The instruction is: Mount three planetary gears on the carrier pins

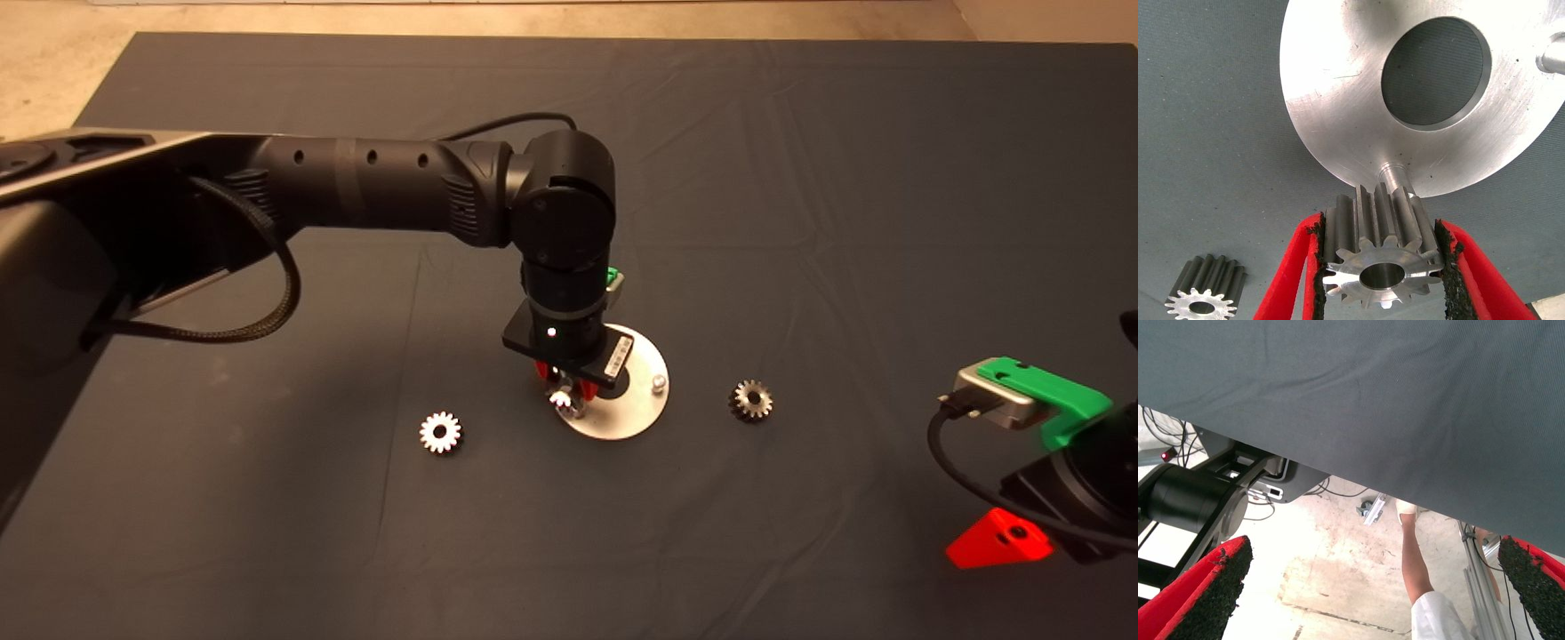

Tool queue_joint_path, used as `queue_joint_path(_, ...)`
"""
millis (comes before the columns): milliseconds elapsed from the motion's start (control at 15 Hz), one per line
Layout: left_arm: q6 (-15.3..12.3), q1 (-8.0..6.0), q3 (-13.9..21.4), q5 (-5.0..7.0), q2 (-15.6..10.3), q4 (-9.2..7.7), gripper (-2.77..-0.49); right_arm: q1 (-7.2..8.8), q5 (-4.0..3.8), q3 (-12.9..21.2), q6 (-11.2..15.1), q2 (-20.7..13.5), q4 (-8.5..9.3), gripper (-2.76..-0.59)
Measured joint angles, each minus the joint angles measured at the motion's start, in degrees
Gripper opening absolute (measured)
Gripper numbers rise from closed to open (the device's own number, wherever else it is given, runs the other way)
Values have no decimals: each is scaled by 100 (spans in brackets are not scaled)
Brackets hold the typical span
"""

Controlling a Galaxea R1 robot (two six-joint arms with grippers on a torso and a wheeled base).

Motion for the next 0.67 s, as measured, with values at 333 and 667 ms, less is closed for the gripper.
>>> queue_joint_path(333,-6,21,0,2,1,6,-235,-2,0,0,0,1,-2,-61)
queue_joint_path(667,-91,112,6,0,1,67,-235,-2,0,0,0,1,0,-61)
